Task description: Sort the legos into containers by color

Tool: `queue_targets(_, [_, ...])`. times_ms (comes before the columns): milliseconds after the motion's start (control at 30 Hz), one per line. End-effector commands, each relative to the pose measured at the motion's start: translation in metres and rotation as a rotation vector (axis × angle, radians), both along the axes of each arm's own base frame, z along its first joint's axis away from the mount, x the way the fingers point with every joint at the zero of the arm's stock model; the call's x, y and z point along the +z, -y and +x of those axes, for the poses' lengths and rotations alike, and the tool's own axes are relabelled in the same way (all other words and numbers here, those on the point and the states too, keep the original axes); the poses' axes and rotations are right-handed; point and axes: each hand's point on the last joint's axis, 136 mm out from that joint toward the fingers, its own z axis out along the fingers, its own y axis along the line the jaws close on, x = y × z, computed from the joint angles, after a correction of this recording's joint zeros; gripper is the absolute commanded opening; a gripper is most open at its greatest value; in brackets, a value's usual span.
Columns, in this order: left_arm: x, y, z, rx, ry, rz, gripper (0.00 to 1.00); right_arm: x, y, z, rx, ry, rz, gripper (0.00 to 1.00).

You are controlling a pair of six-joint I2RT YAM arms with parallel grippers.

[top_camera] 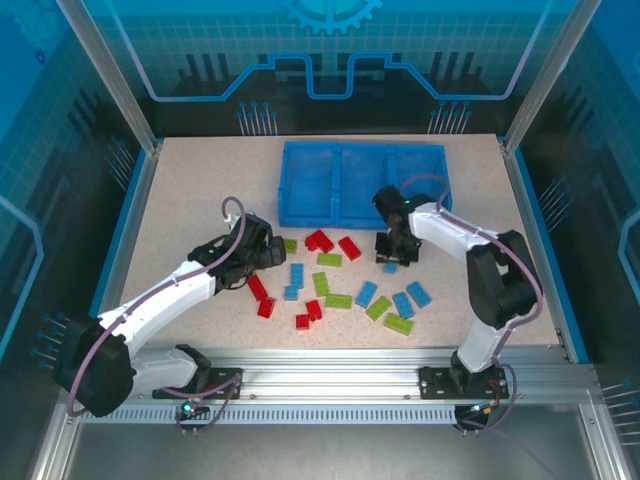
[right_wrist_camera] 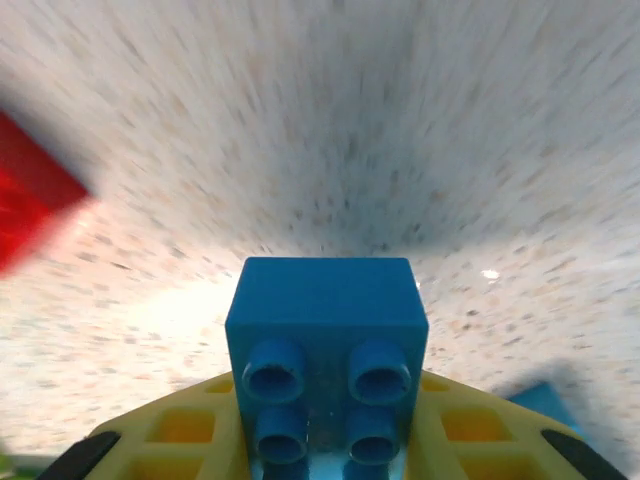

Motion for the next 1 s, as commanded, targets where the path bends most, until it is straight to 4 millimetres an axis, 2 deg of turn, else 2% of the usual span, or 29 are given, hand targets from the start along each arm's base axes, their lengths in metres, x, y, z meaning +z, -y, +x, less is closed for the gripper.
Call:
queue_targets(0, [0.003,0.000,0.002,-0.001,0.002,-0.004,0.99,0.057,0.028,0.038,-0.011,0.162,0.007,0.30])
queue_targets(100, [0.003,0.002,0.003,-0.002,0.001,-0.014,0.99,0.072,0.056,0.070,-0.045,0.201,-0.017,0.30])
queue_targets(233, [0.005,0.004,0.005,0.000,0.005,-0.024,0.99,0.065,0.079,0.110,-0.082,0.204,-0.022,0.30])
queue_targets(333, [0.007,0.004,0.005,0.002,0.008,-0.026,0.99,0.056,0.084,0.133,-0.063,0.193,-0.042,0.30])
queue_targets(433, [0.007,0.005,0.006,0.001,0.008,-0.026,0.99,0.044,0.084,0.148,-0.050,0.164,-0.053,0.32])
queue_targets(500, [0.007,0.005,0.006,0.005,0.003,-0.026,0.99,0.041,0.084,0.154,-0.053,0.166,-0.056,0.39])
queue_targets(567, [0.007,0.005,0.007,0.006,0.002,-0.028,0.99,0.042,0.085,0.157,-0.065,0.174,-0.058,0.55])
queue_targets(600, [0.007,0.006,0.007,0.006,0.001,-0.031,0.99,0.045,0.085,0.156,-0.067,0.179,-0.055,0.68])
queue_targets(633, [0.007,0.006,0.007,0.005,0.001,-0.034,0.99,0.049,0.085,0.154,-0.066,0.189,-0.053,0.72])
queue_targets(767, [0.003,0.007,0.006,0.006,-0.007,-0.040,0.99,0.070,0.079,0.127,-0.031,0.233,-0.063,0.78])
queue_targets(833, [0.001,0.008,0.006,0.006,-0.007,-0.046,0.99,0.074,0.079,0.101,-0.013,0.231,-0.087,0.82])
queue_targets(967, [-0.003,0.011,0.006,-0.003,-0.009,-0.057,0.99,0.046,0.060,0.034,0.078,0.101,-0.053,0.83])
